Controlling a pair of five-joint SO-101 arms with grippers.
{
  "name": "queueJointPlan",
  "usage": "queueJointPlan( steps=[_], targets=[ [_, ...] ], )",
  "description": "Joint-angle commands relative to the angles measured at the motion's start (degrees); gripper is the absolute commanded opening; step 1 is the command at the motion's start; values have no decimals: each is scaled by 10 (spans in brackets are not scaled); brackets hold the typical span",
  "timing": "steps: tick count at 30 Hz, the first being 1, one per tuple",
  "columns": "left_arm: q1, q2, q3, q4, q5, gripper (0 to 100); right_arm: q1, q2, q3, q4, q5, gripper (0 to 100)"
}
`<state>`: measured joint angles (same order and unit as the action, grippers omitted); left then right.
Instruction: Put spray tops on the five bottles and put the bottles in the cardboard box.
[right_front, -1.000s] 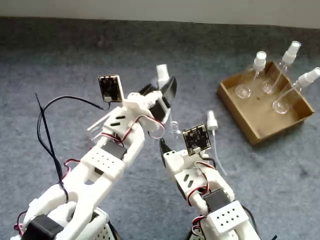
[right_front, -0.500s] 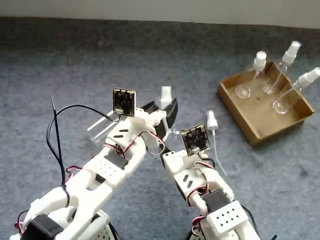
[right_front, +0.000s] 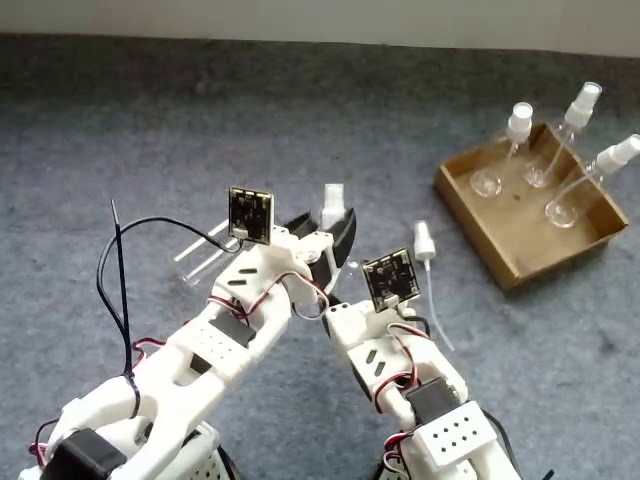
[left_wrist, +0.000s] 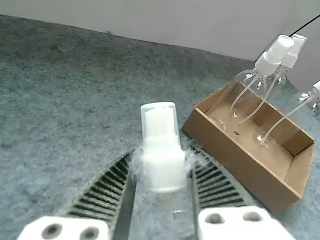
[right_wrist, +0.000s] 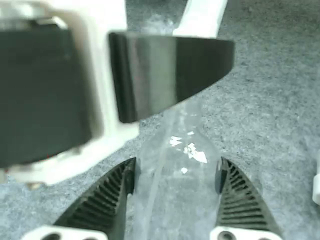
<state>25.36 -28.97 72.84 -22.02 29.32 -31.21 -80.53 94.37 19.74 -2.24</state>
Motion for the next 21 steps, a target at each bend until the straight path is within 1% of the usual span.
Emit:
queueJointPlan(
  steps=[1, 4, 7, 17, 21],
  targets=[
    [5, -7, 13, -81, -8, 6, 1, -8, -7, -15, -1, 153],
    [5, -7, 25, -125, -8, 6, 15, -8, -7, -15, -1, 153],
    [5, -7, 30, -145, -8, 6, 24, -8, -7, -15, -1, 153],
    [5, -7, 30, -151, -8, 6, 24, -8, -9, -15, -1, 153],
    [5, -7, 28, -152, -8, 6, 24, -8, -33, -13, -1, 153]
  ],
)
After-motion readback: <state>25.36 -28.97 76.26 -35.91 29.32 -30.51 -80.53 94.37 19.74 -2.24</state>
